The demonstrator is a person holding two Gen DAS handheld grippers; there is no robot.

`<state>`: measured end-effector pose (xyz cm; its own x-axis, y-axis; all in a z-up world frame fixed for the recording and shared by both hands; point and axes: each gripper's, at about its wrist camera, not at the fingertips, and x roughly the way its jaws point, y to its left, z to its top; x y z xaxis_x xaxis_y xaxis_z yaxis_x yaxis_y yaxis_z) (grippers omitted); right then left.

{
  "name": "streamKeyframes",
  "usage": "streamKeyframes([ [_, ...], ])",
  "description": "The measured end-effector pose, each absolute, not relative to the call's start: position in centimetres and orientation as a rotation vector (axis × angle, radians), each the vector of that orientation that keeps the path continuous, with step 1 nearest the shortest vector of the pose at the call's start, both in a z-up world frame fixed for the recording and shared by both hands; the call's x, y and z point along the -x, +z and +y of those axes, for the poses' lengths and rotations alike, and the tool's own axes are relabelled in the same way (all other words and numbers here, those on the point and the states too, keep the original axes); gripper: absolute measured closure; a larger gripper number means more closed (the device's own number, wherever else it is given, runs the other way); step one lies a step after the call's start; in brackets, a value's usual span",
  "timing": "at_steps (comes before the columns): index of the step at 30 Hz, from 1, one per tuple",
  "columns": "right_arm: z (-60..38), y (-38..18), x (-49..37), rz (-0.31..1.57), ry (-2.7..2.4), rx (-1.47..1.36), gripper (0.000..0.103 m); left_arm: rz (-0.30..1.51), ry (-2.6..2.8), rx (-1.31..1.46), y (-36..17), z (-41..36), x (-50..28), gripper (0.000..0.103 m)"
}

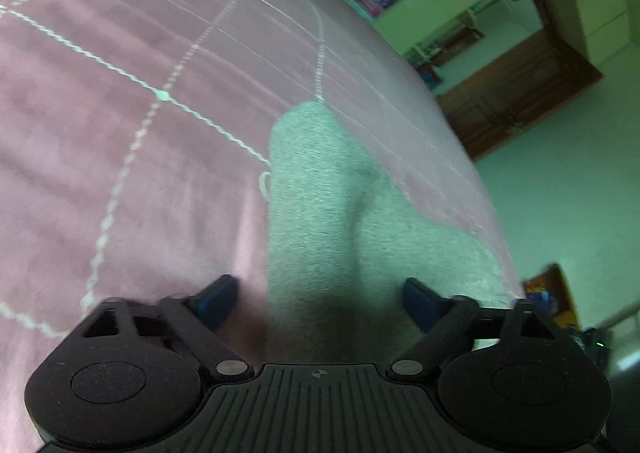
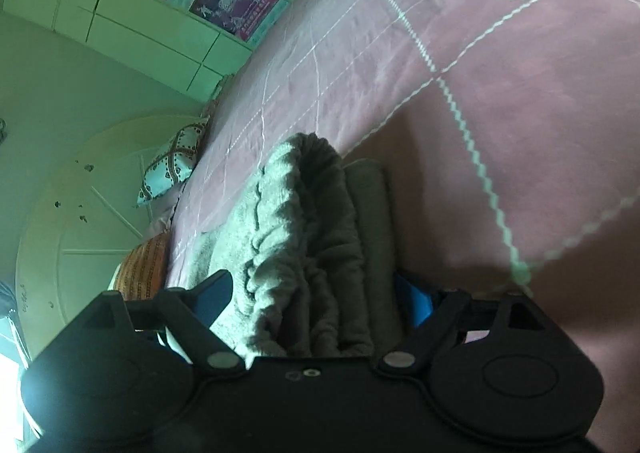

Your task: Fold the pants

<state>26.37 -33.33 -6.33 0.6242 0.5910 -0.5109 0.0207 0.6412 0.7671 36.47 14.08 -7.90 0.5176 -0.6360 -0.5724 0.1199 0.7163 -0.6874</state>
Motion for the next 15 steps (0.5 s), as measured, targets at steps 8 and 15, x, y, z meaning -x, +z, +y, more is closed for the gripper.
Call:
streamKeyframes([
  [8, -30.4, -5.2, -28.9, 0.938, 0.372, -0.646, 0.020, 0.935, -0.446, 0.497, -7.3, 10.3, -37.9, 0.055],
  [15, -29.7, -2.9, -28.4, 0.919, 0.442, -0.549, 0.058, 0.787, -0.480, 0.596, -6.0, 11.1, -35.7, 0.075],
])
